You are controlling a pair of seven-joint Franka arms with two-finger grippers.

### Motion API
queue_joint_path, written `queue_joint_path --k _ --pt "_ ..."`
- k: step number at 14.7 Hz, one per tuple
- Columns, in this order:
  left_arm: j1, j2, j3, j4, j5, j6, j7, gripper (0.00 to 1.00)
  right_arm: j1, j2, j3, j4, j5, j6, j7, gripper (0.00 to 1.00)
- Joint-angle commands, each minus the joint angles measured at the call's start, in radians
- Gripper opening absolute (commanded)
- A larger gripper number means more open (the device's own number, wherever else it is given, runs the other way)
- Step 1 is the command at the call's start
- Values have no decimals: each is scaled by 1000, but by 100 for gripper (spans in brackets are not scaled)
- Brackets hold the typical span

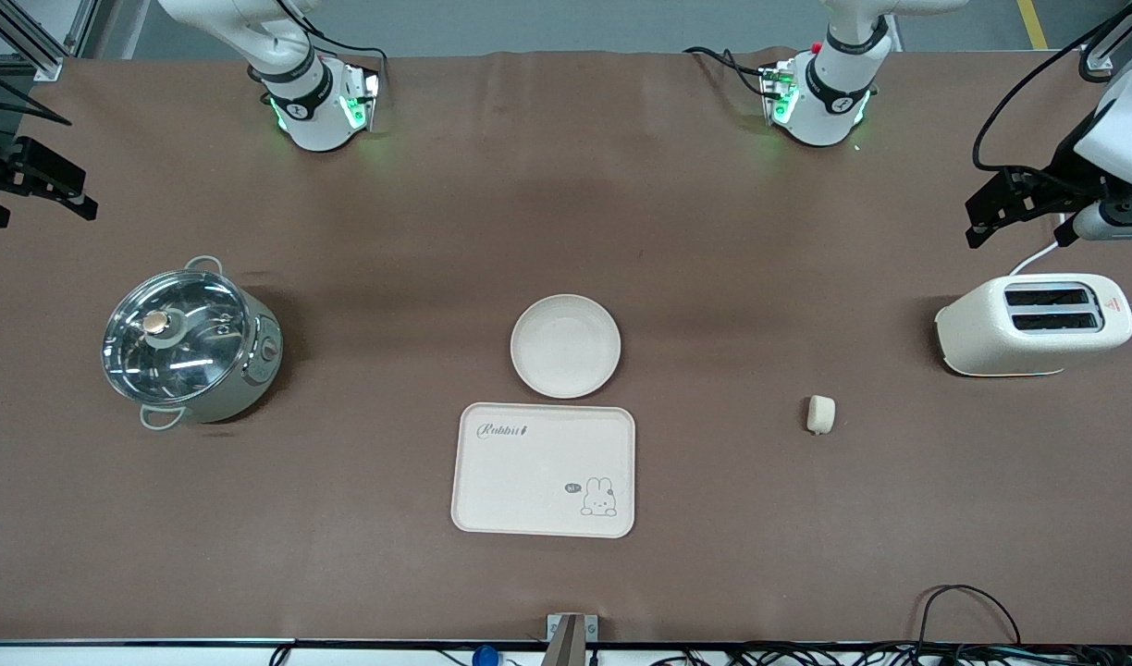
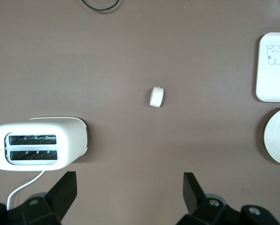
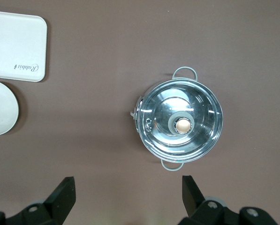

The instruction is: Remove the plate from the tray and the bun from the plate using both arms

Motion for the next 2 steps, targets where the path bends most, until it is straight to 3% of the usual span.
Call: queue_joint_path --k 1,2 --pt "0 83 10 148 -35 -73 13 100 -4 -5 0 8 -3 -1 -8 100" --pt "0 103 10 179 -29 -98 13 100 -10 -2 0 6 -1 0 -11 100"
